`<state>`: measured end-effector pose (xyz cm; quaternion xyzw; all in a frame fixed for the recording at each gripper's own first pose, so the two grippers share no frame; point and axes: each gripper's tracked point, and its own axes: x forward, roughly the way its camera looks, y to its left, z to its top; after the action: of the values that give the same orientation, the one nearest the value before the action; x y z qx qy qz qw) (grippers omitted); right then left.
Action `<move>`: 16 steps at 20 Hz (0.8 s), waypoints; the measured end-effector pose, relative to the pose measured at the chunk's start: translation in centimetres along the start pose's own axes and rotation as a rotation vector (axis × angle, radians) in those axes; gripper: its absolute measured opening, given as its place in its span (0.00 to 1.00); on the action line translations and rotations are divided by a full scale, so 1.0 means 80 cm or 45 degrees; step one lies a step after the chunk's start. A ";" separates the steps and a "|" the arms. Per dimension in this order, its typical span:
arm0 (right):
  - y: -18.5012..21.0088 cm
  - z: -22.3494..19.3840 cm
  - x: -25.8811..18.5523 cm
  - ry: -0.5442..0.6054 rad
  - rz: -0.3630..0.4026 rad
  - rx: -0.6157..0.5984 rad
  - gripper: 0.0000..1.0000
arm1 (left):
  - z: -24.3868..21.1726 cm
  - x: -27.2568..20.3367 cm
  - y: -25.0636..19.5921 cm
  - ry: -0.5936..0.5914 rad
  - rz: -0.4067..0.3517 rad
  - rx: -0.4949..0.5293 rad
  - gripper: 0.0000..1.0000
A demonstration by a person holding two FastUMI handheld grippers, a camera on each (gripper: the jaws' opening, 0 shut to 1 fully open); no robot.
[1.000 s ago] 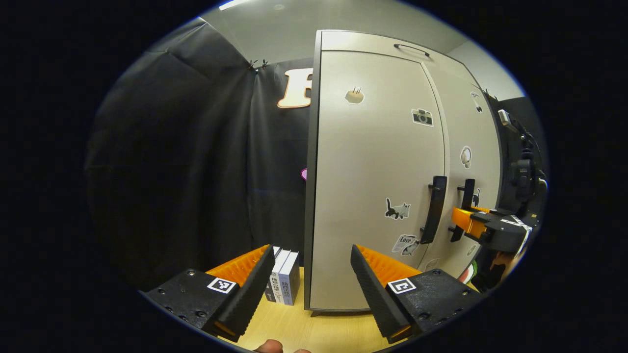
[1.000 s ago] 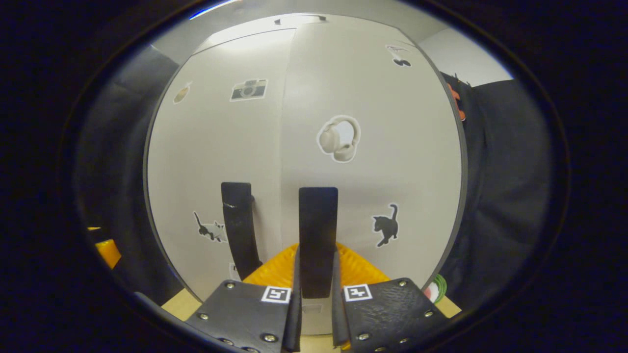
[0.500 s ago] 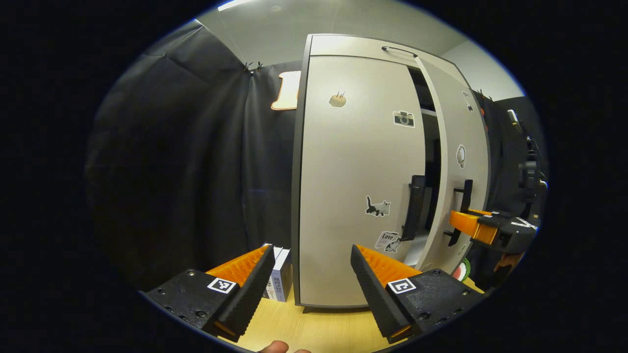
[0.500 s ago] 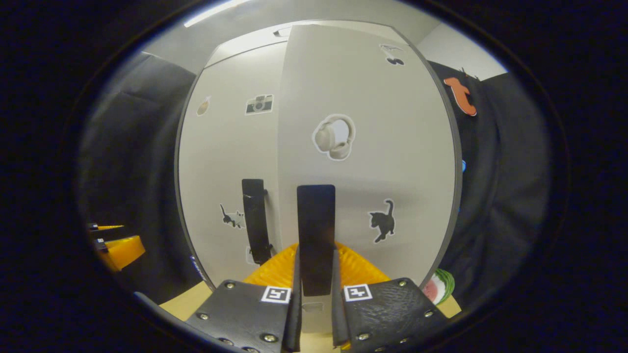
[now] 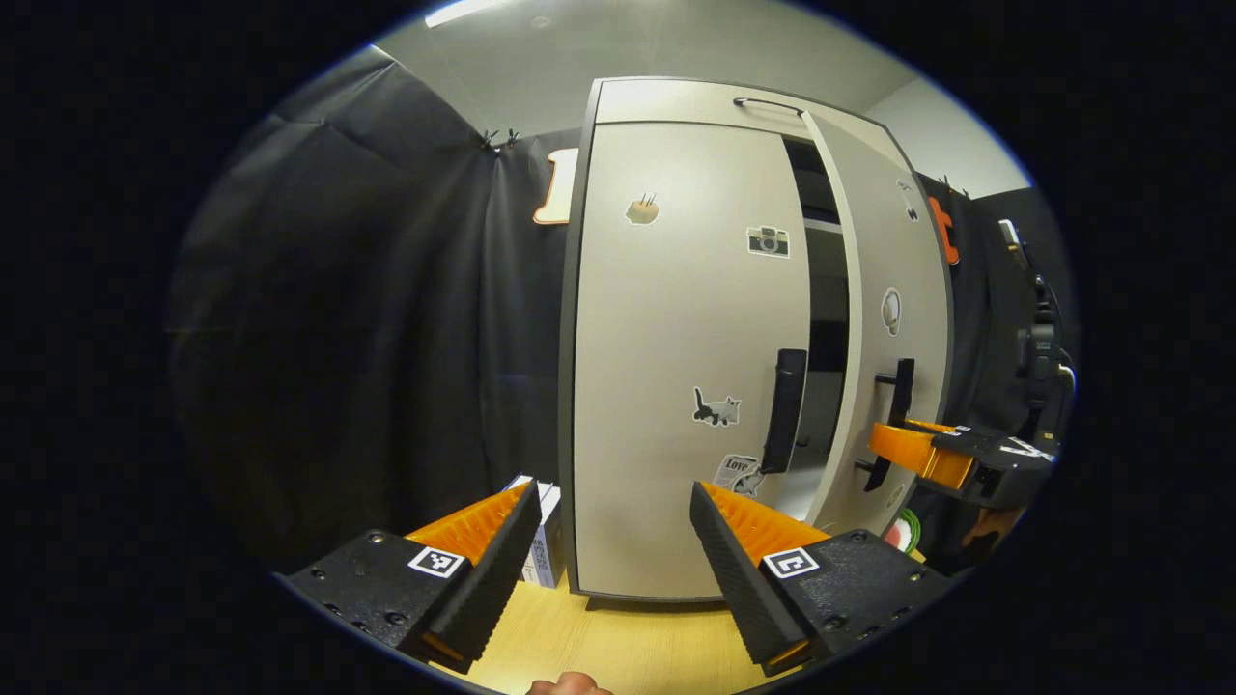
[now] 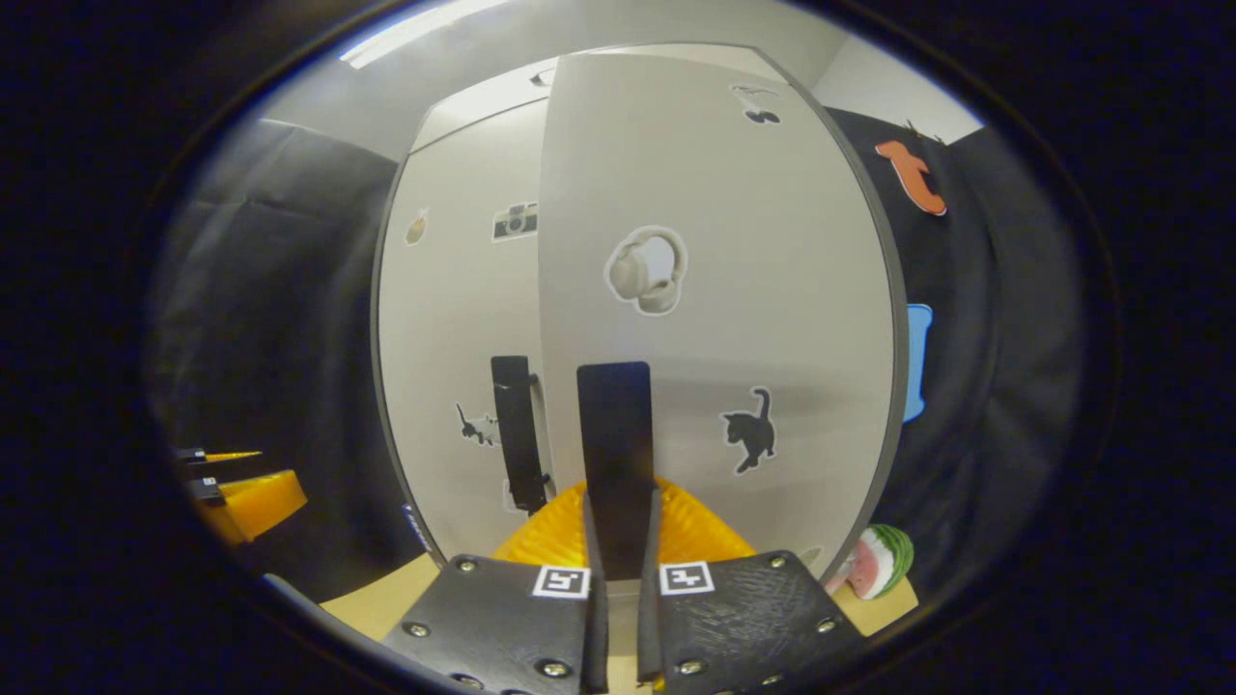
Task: Open the right door of the double-door shoe cabinet with the right hand, and open the left door with the left hand.
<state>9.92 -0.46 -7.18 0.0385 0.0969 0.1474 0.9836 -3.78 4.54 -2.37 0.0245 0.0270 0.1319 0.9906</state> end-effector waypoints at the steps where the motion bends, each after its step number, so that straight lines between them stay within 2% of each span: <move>1: -0.001 0.000 -0.003 -0.006 0.014 0.009 0.12 | -0.002 -0.003 -0.001 0.006 0.003 0.001 0.96; 5: -0.002 0.002 -0.015 -0.012 0.067 0.023 0.12 | -0.008 -0.014 -0.004 0.030 0.015 -0.001 0.96; 6: -0.002 0.002 -0.017 -0.011 0.079 0.027 0.12 | -0.008 -0.015 -0.005 0.031 0.019 -0.002 0.93; 7: -0.004 0.001 -0.017 -0.010 0.090 0.026 0.12 | -0.007 -0.018 -0.005 0.029 0.024 -0.001 0.96; 16: -0.011 0.005 -0.040 -0.018 0.205 0.060 0.12 | -0.001 -0.026 -0.009 0.009 0.052 0.001 0.96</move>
<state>7.27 -2.25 -6.31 0.0705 0.0901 0.2236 0.9679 -5.63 3.31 -2.40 0.0252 0.0300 0.1523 0.9876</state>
